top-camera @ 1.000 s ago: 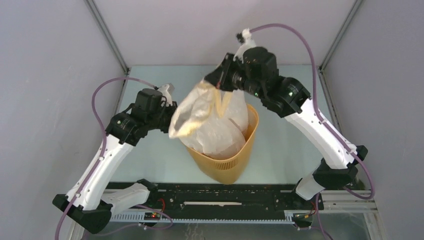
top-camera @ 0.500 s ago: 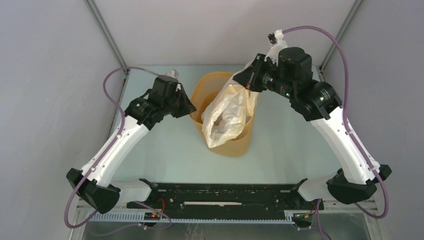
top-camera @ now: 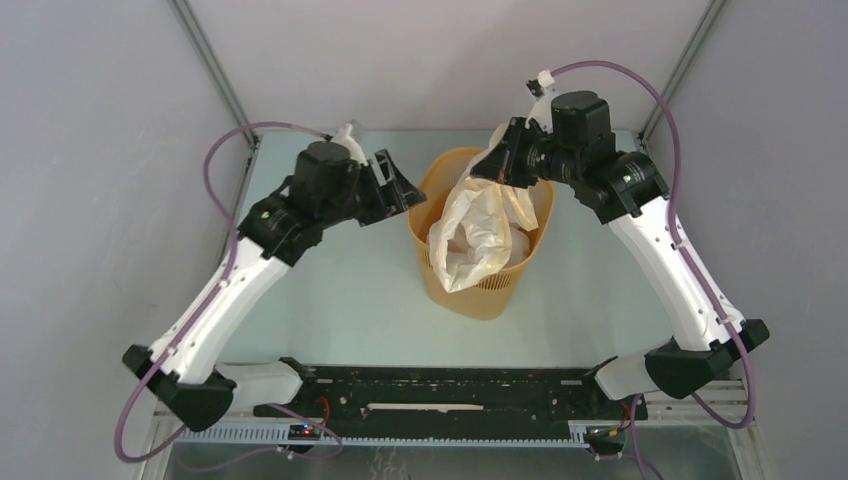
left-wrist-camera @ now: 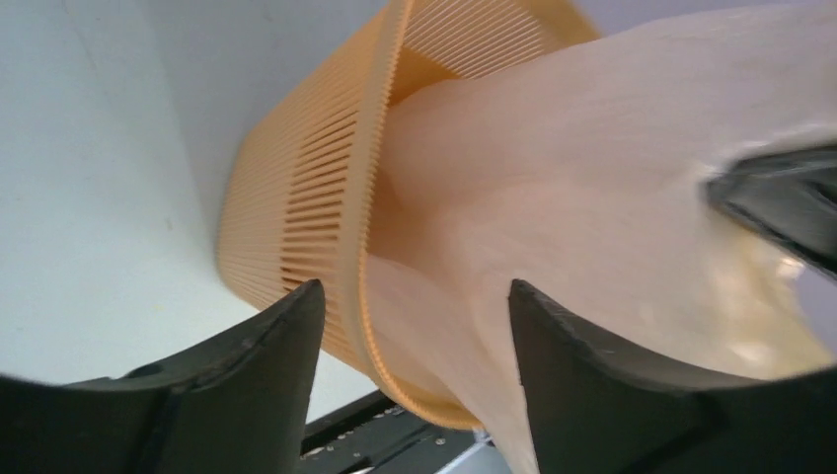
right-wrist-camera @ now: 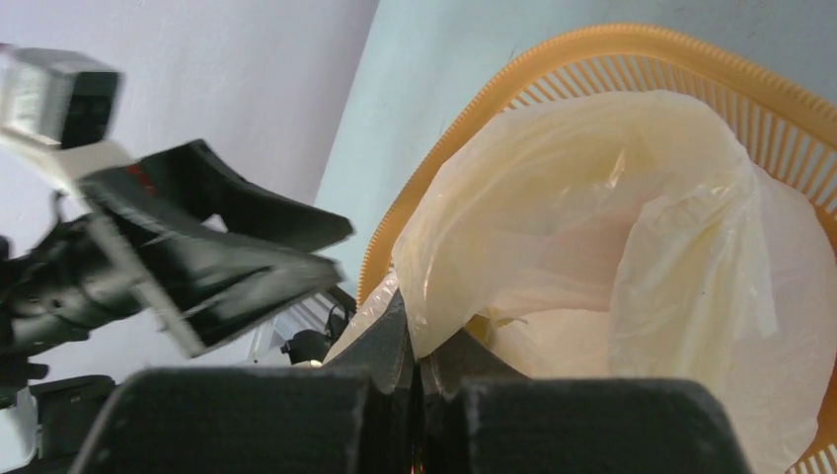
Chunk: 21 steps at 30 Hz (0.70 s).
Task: Put the trash bags into the trash bin
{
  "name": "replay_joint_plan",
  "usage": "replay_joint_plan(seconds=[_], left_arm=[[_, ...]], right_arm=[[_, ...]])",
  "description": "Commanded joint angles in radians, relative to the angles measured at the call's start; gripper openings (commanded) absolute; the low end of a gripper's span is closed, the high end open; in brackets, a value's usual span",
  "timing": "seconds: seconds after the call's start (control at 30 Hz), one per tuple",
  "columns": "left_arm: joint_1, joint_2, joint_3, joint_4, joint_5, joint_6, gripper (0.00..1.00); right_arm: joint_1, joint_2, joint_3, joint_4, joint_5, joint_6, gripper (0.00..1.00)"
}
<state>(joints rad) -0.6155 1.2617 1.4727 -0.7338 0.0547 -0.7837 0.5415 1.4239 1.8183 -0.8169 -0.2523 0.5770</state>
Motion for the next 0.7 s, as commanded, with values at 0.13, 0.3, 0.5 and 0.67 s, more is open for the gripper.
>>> replay_joint_plan(seconds=[0.13,0.3,0.5,0.67], left_arm=[[0.047,-0.197,0.021,0.204,0.252,0.016,0.93],[-0.085,-0.063,0.235,0.169,0.339,0.147,1.0],[-0.211,0.131,0.506,-0.143,0.166,0.326,0.92],[-0.213,0.174,0.546,-0.21,0.16,0.358,0.76]], right_arm=[[-0.014,0.018,0.056,-0.05,-0.151,-0.033,0.01],[-0.013,0.03,0.09,-0.067,-0.209,-0.026,0.05],[-0.011,0.026,0.089,-0.061,-0.217,-0.003,0.1],[-0.009,0.019,0.097,-0.064,-0.215,0.017,0.1]])
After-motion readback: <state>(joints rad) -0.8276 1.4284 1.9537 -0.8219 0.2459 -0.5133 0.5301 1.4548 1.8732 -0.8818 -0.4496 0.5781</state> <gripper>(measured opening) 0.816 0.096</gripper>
